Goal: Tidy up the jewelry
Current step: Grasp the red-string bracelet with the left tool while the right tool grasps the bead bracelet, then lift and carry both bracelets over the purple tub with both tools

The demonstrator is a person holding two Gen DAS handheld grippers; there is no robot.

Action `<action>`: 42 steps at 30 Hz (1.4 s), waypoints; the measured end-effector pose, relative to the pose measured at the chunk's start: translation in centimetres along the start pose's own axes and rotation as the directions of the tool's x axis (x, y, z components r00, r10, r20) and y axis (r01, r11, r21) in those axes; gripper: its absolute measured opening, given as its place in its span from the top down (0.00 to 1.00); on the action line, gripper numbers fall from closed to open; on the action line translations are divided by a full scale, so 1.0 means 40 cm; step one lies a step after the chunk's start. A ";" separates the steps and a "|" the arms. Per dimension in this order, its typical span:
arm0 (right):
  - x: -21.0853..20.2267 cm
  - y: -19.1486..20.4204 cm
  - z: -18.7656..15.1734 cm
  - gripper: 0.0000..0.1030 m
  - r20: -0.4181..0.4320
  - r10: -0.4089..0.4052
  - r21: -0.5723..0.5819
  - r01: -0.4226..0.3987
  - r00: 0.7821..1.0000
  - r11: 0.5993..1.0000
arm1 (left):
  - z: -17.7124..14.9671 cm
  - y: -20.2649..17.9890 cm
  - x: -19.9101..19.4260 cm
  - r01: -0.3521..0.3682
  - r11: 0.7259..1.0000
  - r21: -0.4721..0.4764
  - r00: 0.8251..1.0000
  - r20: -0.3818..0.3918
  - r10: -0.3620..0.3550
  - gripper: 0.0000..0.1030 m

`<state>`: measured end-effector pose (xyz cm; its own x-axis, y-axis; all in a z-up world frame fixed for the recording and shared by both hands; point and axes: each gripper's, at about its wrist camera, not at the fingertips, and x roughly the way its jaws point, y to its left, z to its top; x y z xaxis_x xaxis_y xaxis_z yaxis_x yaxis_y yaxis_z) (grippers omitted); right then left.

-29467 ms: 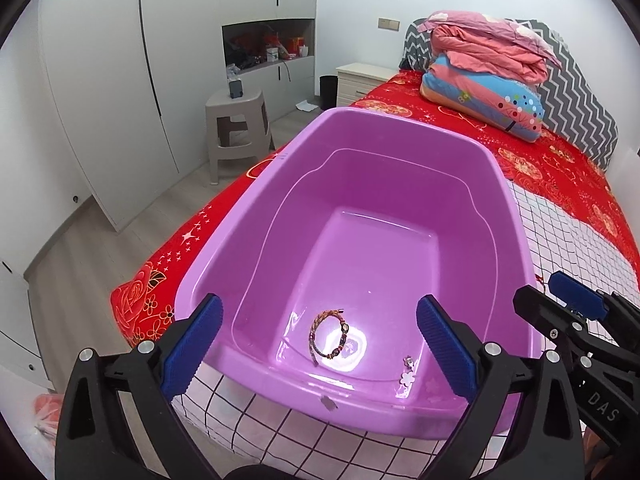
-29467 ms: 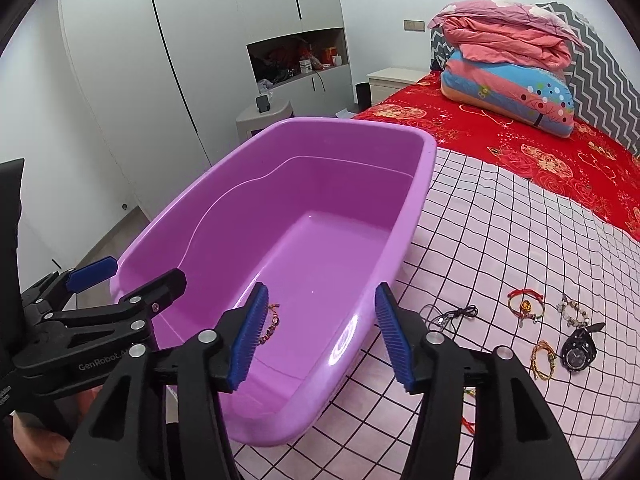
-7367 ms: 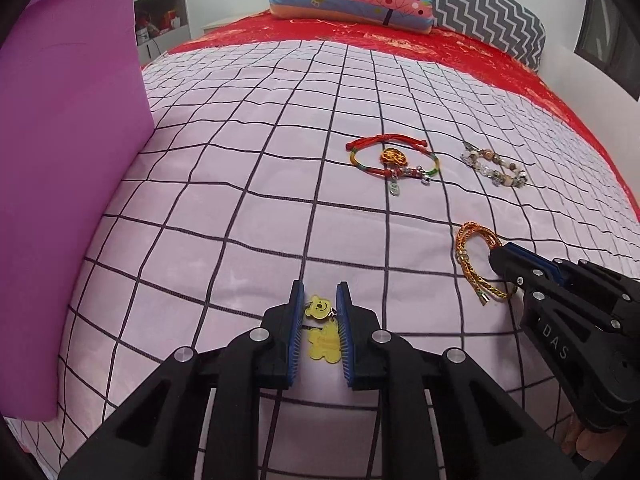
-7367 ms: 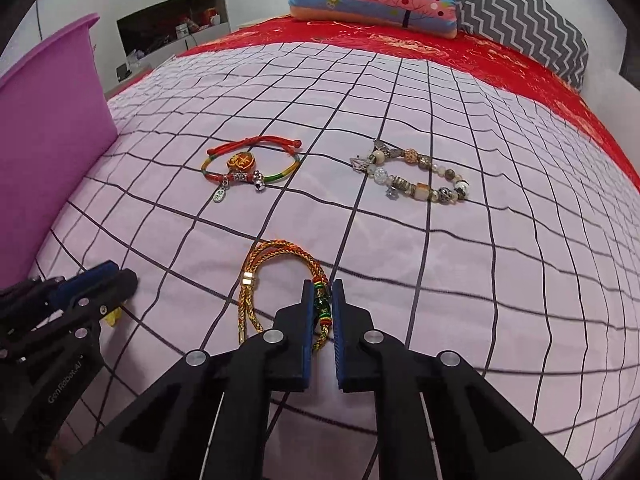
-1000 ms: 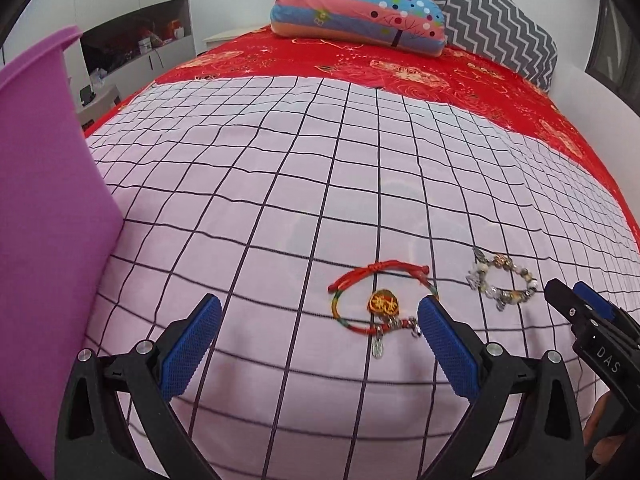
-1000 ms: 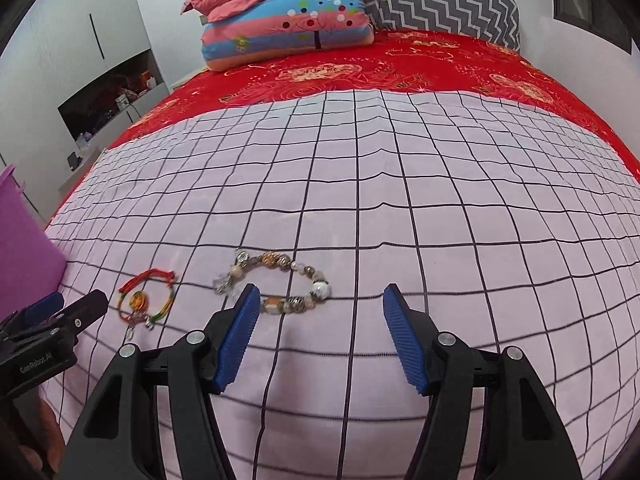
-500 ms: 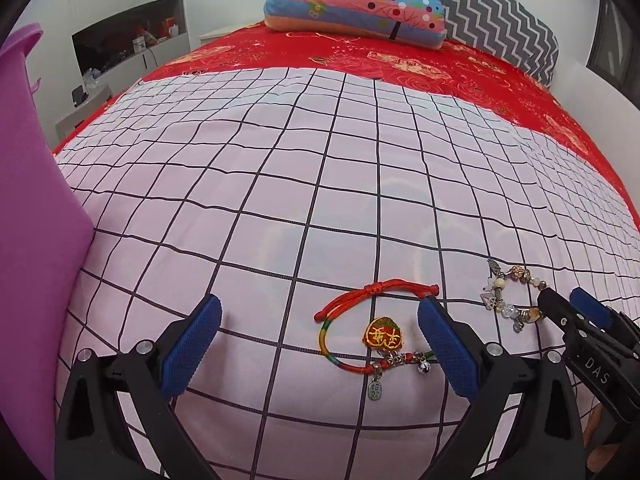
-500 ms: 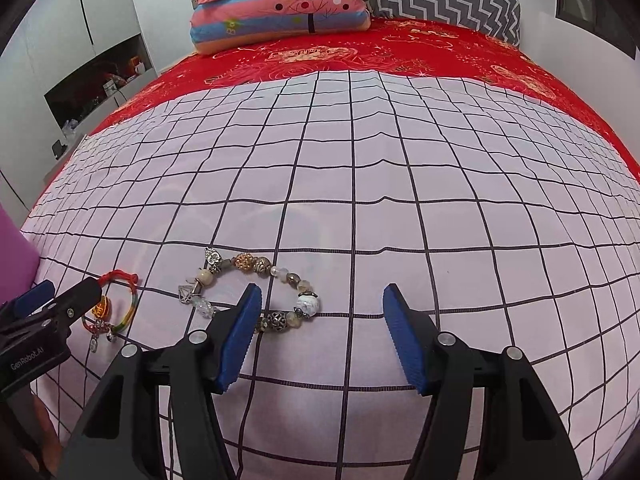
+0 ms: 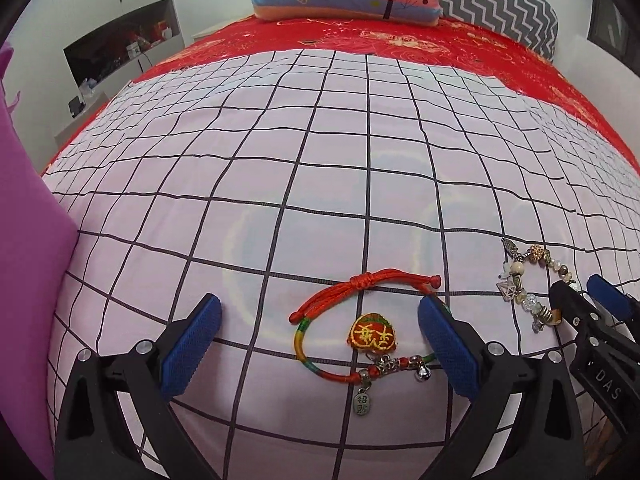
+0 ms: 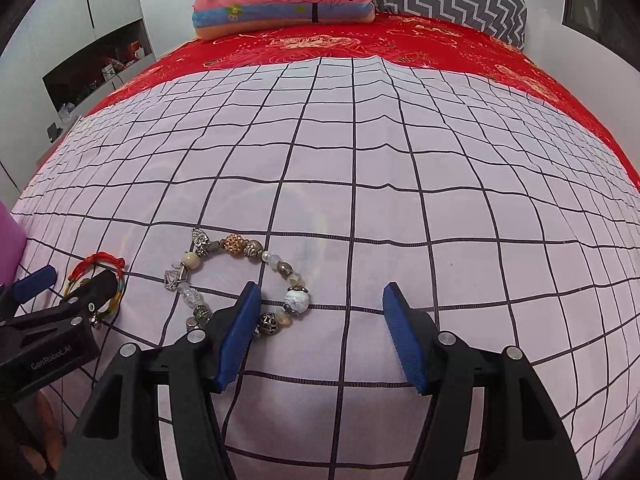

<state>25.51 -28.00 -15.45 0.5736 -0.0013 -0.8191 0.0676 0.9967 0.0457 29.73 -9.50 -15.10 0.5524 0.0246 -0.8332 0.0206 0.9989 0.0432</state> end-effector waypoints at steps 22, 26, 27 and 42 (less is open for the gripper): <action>-0.048 0.004 -0.044 0.87 0.031 0.010 0.037 -0.011 0.999 0.999 | -0.045 -0.021 -0.059 0.104 0.994 0.031 0.994 0.016 -0.105 0.95; -0.086 -0.011 -0.065 0.87 0.047 0.045 0.069 -0.048 0.998 0.996 | -0.073 -0.005 -0.093 0.164 0.986 0.020 0.986 -0.015 -0.163 0.95; -0.096 -0.010 -0.068 0.87 0.051 0.045 0.067 -0.048 0.998 0.997 | -0.081 -0.002 -0.105 0.179 0.984 0.020 0.984 -0.026 -0.178 0.95; -0.330 0.018 -0.167 0.87 0.104 0.060 0.059 -0.066 0.993 0.996 | -0.177 0.016 -0.312 0.314 0.949 0.034 0.949 -0.013 -0.314 0.95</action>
<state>12.53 -26.71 -8.43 0.6588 0.0499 -0.7507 0.0776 0.9880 0.1337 16.97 -8.90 -8.58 0.5076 -0.2894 -0.8115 0.2213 0.9541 -0.2018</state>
